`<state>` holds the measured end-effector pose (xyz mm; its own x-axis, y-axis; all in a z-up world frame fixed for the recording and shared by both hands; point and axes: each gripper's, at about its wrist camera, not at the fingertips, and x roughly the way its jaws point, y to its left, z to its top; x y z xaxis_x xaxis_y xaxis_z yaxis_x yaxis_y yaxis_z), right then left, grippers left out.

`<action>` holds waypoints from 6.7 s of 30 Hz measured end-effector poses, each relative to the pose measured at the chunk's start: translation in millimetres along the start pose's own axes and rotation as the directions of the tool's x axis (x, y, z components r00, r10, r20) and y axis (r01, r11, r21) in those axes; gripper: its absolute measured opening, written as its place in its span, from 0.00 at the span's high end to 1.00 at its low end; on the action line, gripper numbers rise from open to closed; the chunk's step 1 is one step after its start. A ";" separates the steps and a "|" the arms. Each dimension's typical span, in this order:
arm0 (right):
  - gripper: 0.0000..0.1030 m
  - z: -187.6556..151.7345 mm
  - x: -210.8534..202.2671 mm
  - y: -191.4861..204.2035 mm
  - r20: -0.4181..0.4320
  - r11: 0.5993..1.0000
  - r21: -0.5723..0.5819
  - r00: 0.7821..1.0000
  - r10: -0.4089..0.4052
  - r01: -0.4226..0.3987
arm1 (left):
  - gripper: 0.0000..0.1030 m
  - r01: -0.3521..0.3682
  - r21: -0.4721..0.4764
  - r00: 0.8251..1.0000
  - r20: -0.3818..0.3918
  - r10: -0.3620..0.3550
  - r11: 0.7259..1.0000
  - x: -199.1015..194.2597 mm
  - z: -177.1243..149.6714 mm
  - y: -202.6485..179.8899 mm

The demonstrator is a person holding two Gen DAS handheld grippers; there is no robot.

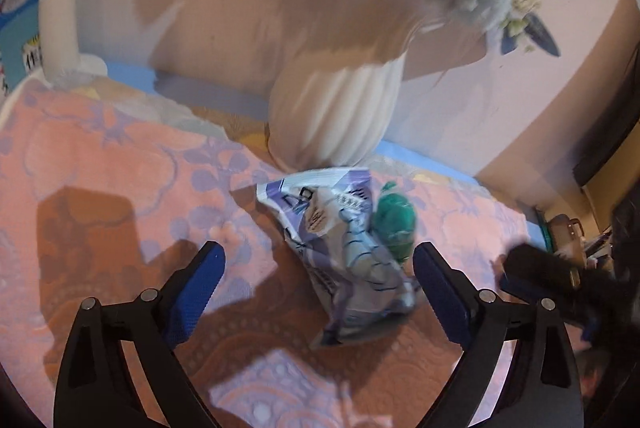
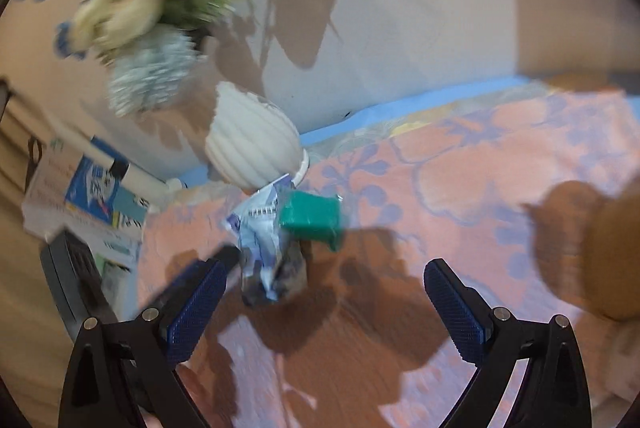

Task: Organize soft objects

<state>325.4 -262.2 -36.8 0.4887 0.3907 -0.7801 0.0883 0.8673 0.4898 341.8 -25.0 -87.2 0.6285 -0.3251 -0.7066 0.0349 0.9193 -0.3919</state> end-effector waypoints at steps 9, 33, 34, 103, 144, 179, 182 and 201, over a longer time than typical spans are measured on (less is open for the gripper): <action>0.08 20.0 77.4 2.8 -0.050 0.999 0.020 0.998 0.046 -0.045 | 0.28 0.116 -0.019 0.992 -0.053 -0.117 0.993 16.3 -10.4 5.5; 0.76 -61.3 -60.1 5.5 0.194 0.973 -0.197 0.977 -0.085 0.124 | 0.66 0.210 0.180 0.977 0.009 -0.215 0.961 -34.5 -37.6 -46.0; 0.76 -72.4 -68.7 -0.6 0.189 0.971 -0.193 0.977 -0.102 0.139 | 0.66 0.222 0.181 0.974 0.000 -0.226 0.958 -38.9 -38.7 -49.5; 0.37 -174.3 -359.4 -257.4 0.293 0.893 0.249 0.850 -0.437 0.374 | 0.40 0.291 0.659 0.938 -0.056 -0.341 0.694 -142.1 -124.2 -414.5; 0.29 -156.3 -104.8 35.4 0.385 0.928 -0.297 0.918 -0.098 0.224 | 0.13 -0.159 0.284 0.967 0.238 0.092 0.946 -184.2 -106.3 -32.9; 0.09 -161.0 -27.4 11.0 0.321 0.894 -0.254 0.904 -0.282 0.370 | 0.05 -0.203 0.184 0.978 0.096 0.187 0.962 -107.6 -113.1 5.7; 0.09 -160.9 -26.4 11.3 0.319 0.891 -0.256 0.903 -0.287 0.374 | 0.05 -0.206 0.175 0.977 0.097 0.191 0.963 -108.0 -112.4 7.8; 0.09 -159.8 -20.8 9.4 0.281 0.904 -0.247 0.918 -0.279 0.350 | 0.05 -0.212 0.164 0.976 0.087 0.200 0.963 -106.7 -111.9 10.5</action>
<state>177.3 -212.9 -78.2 0.6683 0.0303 -0.7433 0.0368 0.9966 0.0737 188.2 -5.4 -81.8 0.6878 -0.1141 -0.7168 0.0279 0.9910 -0.1309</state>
